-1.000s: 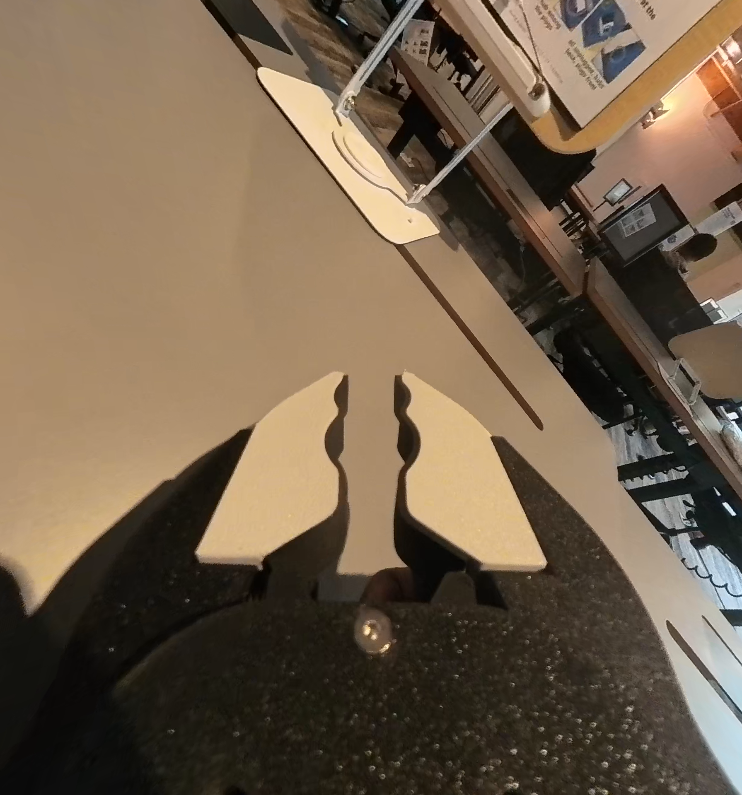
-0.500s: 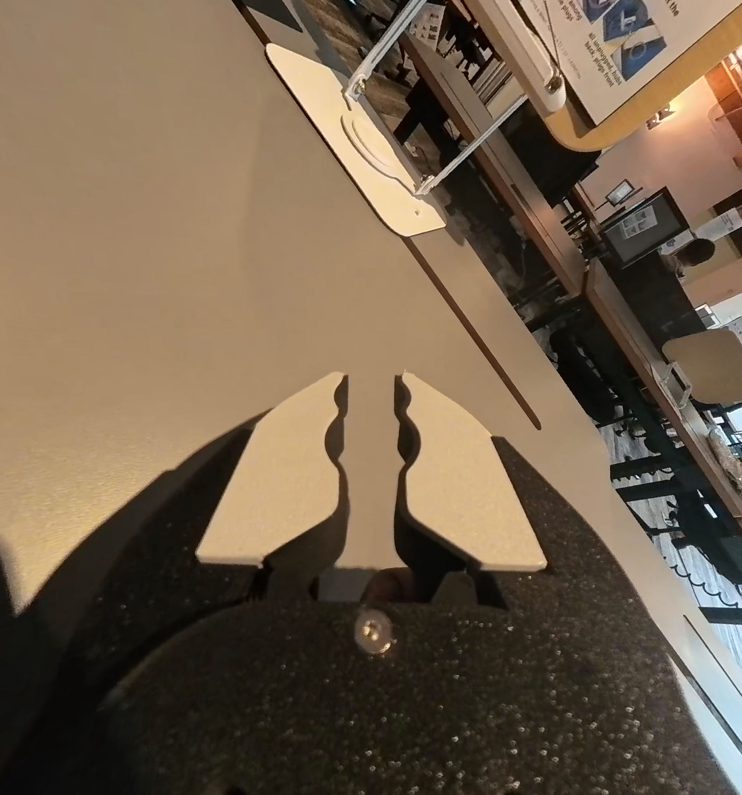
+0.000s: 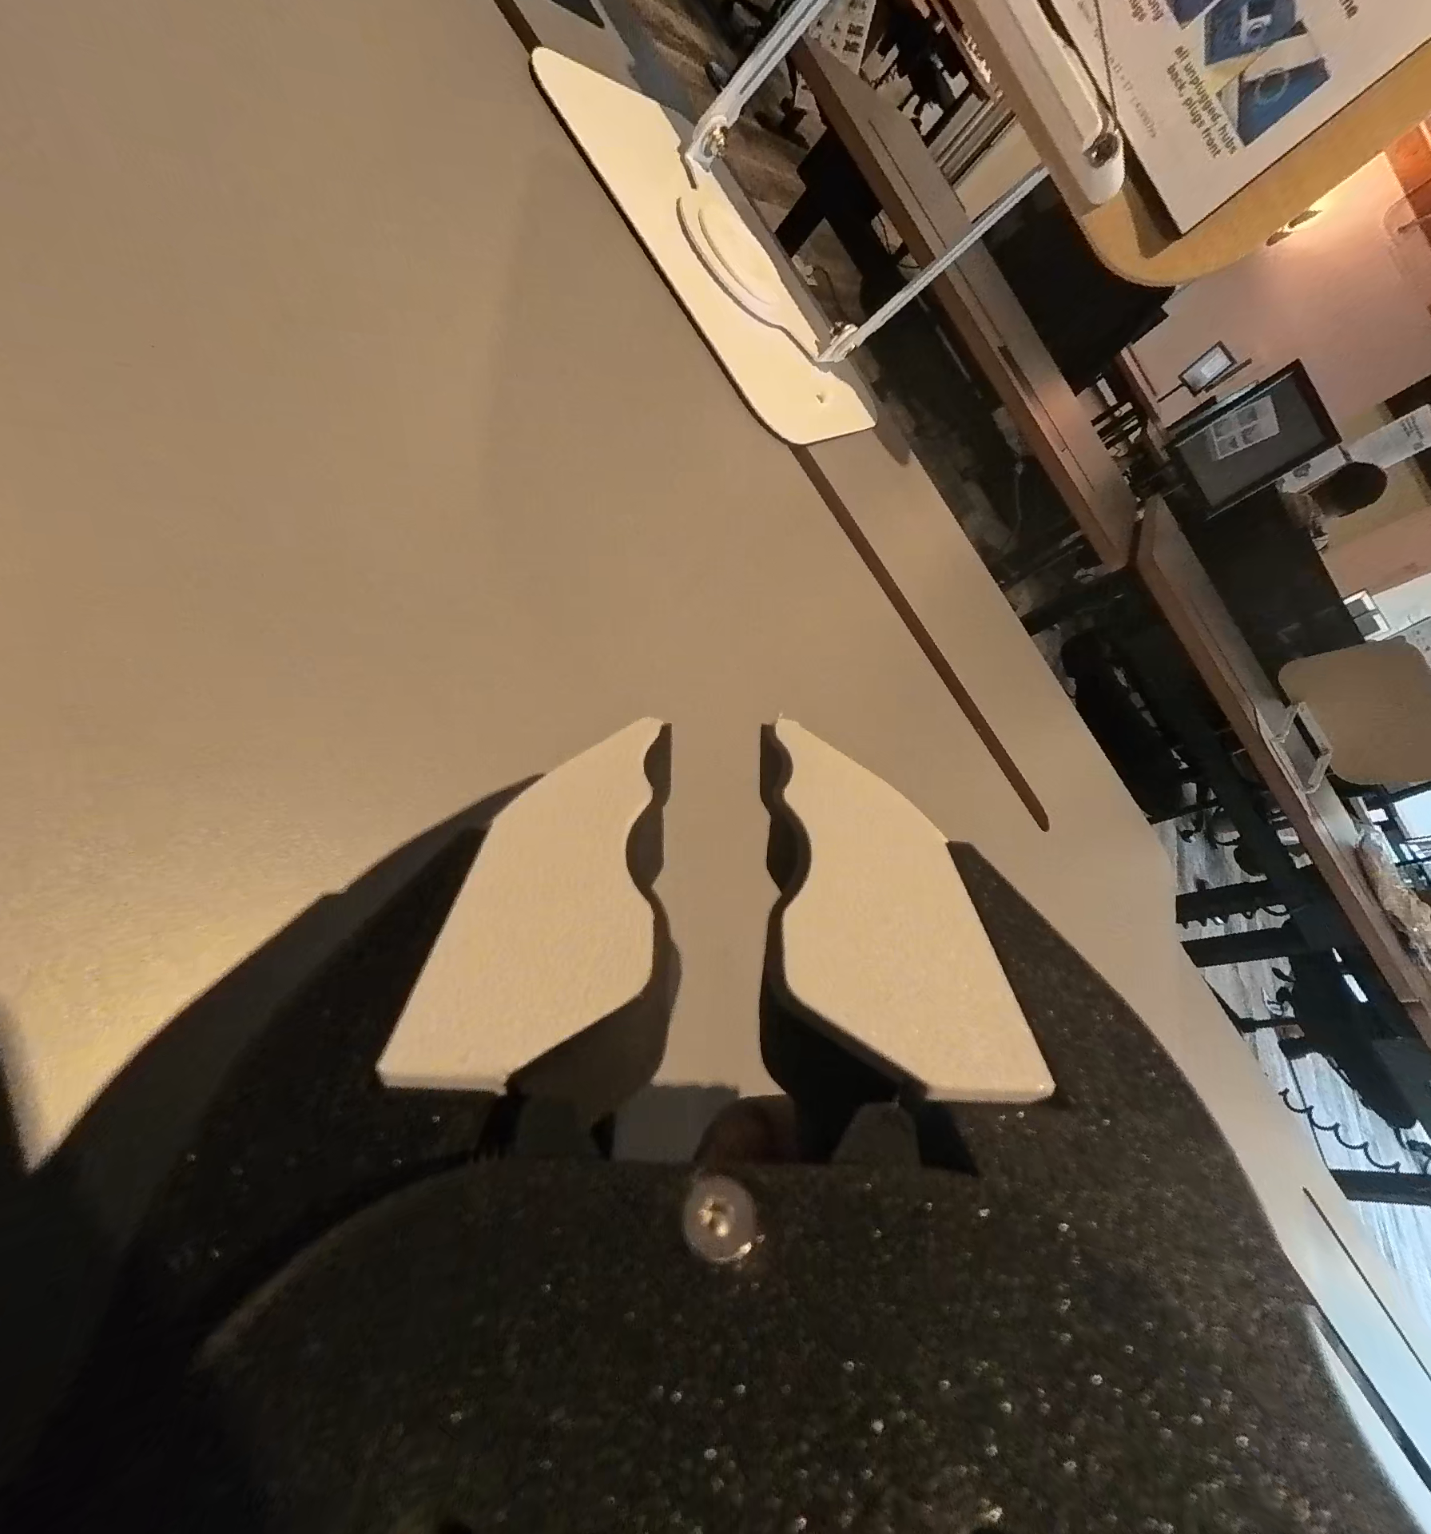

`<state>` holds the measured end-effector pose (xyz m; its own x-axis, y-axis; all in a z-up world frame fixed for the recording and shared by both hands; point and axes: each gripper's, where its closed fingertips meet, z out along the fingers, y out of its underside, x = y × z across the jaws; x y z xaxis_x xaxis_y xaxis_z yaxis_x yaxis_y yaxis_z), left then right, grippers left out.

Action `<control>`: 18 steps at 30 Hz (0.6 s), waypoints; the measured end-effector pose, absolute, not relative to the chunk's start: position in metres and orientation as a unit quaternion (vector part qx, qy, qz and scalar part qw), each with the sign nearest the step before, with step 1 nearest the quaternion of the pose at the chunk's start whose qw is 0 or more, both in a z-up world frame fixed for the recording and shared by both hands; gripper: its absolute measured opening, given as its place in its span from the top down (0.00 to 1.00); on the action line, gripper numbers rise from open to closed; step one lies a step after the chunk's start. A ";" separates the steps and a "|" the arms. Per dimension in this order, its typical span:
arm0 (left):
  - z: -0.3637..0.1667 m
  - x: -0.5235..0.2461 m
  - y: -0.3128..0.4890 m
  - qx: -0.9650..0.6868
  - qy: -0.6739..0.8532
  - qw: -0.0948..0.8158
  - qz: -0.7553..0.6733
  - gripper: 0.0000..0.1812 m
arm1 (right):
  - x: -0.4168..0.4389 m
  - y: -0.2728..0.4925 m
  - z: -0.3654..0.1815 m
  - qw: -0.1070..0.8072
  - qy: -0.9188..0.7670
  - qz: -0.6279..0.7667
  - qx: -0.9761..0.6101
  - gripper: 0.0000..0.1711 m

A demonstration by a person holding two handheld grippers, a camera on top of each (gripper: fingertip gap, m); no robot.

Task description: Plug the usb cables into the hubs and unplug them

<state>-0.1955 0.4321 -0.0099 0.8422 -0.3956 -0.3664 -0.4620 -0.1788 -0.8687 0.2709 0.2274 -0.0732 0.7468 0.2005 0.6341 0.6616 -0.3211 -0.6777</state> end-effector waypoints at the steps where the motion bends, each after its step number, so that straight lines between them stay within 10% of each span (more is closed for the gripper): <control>1: -0.014 -0.198 0.434 -0.769 0.279 0.572 0.054 0.79 | 0.271 0.227 -0.073 0.514 -0.277 -0.225 -0.780 0.88; 18: -0.057 -0.311 0.446 -0.869 0.178 0.461 -0.005 0.97 | 0.271 0.226 -0.076 0.504 -0.286 -0.229 -0.782 0.88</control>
